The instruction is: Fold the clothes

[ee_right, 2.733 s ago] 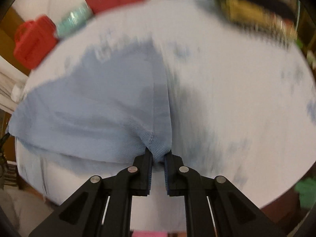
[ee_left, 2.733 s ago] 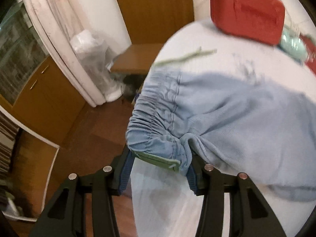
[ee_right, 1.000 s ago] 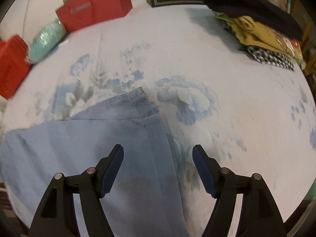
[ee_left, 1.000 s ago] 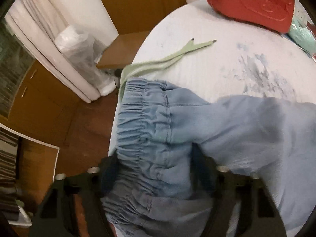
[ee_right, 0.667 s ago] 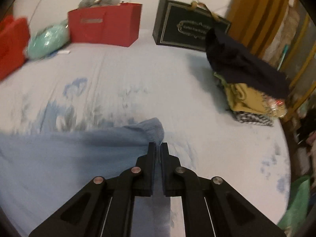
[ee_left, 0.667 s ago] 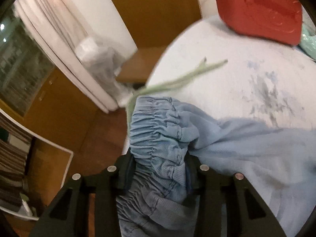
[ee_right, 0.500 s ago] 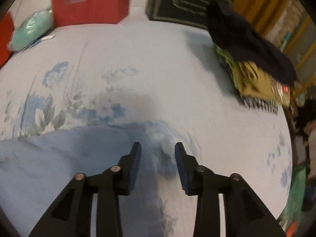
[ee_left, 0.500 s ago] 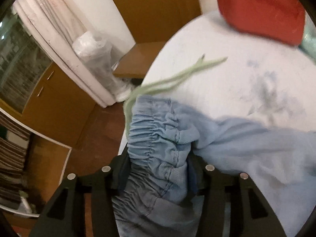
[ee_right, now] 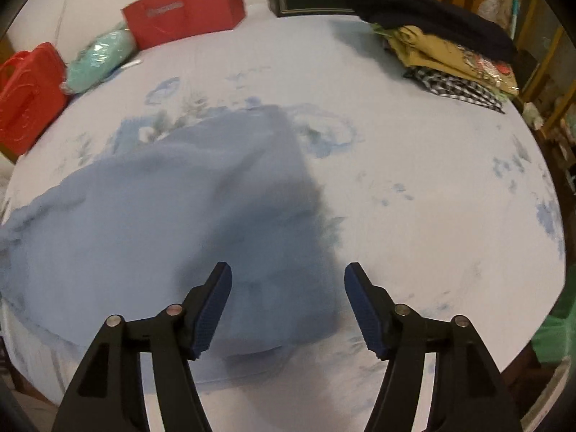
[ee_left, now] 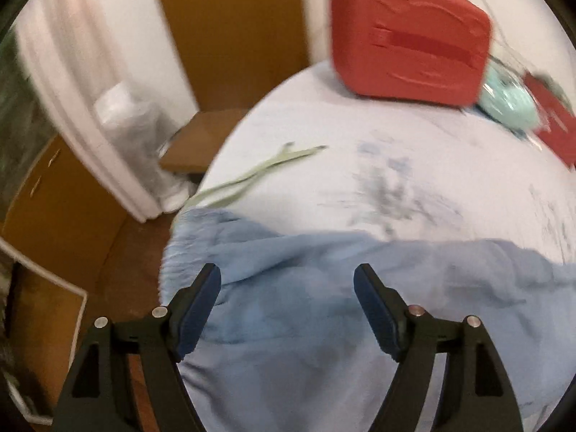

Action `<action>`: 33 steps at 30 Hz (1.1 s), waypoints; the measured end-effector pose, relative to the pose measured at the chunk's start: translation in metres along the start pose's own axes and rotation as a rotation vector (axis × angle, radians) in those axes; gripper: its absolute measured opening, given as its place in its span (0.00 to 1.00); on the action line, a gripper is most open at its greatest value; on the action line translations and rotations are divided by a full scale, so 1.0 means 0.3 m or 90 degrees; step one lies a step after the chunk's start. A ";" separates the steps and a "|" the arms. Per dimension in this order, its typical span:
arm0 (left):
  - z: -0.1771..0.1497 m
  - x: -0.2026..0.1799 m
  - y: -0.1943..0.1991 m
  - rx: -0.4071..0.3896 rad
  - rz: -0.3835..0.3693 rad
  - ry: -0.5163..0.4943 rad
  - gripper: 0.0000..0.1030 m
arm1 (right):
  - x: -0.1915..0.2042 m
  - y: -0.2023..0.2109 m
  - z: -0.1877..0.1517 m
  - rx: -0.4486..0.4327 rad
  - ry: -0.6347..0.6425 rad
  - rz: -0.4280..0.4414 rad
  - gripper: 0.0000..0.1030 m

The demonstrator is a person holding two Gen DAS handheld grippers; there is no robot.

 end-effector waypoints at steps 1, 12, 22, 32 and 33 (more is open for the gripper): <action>0.000 -0.018 -0.007 0.004 -0.012 -0.011 0.75 | 0.017 0.005 -0.002 -0.004 0.008 0.013 0.53; -0.176 0.047 -0.075 0.081 0.009 -0.002 0.75 | 0.049 -0.058 -0.127 0.066 -0.004 0.032 0.48; -0.229 0.194 -0.062 0.052 0.077 0.102 0.75 | -0.113 0.051 -0.161 -0.007 -0.185 -0.005 0.62; -0.274 0.176 -0.133 0.052 0.104 0.132 0.80 | -0.090 -0.048 -0.150 0.006 -0.224 0.009 0.53; -0.276 0.179 -0.131 0.050 0.104 0.136 0.80 | -0.078 -0.057 -0.146 0.008 -0.212 -0.001 0.39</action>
Point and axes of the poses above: each gripper's, at about its wrist camera, not at the fingertips, and y roughly against the way its jaws point, x to its left, z to its top, the point moved 2 cm from there along -y, roughly the way its jaws point, and after that the axes turned 2 degrees about y, right-handed, at the moved point
